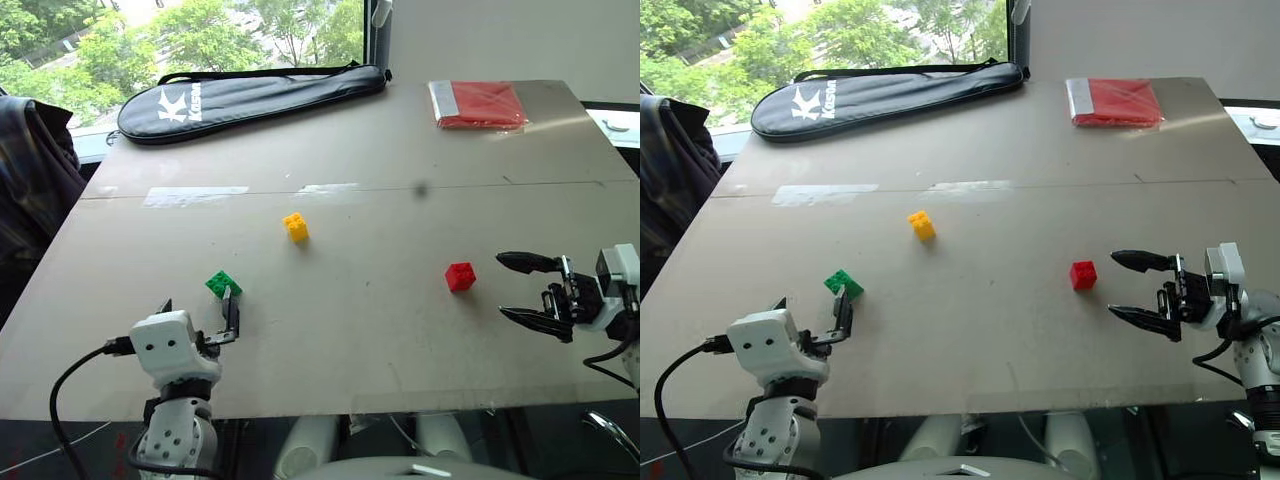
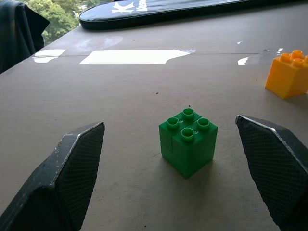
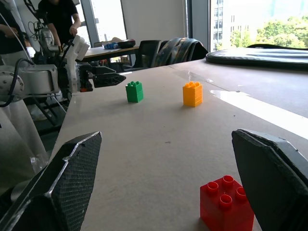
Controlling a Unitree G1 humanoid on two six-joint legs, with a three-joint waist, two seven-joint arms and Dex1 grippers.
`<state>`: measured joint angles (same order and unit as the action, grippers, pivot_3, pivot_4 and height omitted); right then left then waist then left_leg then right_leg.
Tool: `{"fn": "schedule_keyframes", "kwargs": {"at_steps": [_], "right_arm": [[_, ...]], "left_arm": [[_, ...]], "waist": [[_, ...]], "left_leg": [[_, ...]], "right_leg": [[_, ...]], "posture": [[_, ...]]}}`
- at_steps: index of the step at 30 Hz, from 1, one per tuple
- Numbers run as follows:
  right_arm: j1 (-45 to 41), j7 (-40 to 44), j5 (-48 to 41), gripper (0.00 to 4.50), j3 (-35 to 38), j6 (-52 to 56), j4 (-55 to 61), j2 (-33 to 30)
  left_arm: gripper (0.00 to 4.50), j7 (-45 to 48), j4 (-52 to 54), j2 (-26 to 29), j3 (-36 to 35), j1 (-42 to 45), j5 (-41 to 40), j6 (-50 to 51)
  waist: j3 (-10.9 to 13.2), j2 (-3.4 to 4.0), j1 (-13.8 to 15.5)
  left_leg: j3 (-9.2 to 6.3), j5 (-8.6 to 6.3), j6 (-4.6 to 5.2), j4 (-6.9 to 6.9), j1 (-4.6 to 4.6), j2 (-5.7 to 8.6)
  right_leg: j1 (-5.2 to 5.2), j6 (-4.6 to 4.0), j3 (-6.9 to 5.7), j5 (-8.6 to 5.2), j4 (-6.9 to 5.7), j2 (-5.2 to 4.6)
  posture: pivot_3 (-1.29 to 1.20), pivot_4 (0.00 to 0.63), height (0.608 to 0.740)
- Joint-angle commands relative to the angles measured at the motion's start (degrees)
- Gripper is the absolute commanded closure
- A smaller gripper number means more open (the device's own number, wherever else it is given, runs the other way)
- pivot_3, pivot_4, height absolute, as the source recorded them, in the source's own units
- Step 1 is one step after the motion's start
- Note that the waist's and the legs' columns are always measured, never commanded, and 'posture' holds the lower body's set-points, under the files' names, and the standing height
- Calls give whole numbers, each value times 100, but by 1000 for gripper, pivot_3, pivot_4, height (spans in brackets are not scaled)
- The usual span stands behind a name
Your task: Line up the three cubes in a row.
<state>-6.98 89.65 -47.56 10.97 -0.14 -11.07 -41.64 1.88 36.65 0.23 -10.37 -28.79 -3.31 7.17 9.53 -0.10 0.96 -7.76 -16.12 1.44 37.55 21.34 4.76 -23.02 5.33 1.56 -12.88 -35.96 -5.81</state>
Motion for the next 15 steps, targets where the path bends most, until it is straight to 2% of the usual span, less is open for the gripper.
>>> {"fn": "schedule_keyframes", "kwargs": {"at_steps": [1, 15], "right_arm": [[43, 285, -173, 66, 266, 86, 279, 26], [16, 285, -126, 66, 105, -147, 775, 57]], "left_arm": [[0, -151, -39, -88, 110, -4, 128, -96], [0, -422, -537, -199, 44, 615, 143, 78]], "waist": [[0, 0, -1], [0, 0, 3]], "left_leg": [[1, 0, 0, 0, 0, 0], [-6, 1, -3, 0, 1, 1]], "right_leg": [[0, 0, 1, 0, 0, 0], [-1, 0, -6, 0, 0, 1]], "posture": [[0, 150, 732], [0, 150, 732]]}}
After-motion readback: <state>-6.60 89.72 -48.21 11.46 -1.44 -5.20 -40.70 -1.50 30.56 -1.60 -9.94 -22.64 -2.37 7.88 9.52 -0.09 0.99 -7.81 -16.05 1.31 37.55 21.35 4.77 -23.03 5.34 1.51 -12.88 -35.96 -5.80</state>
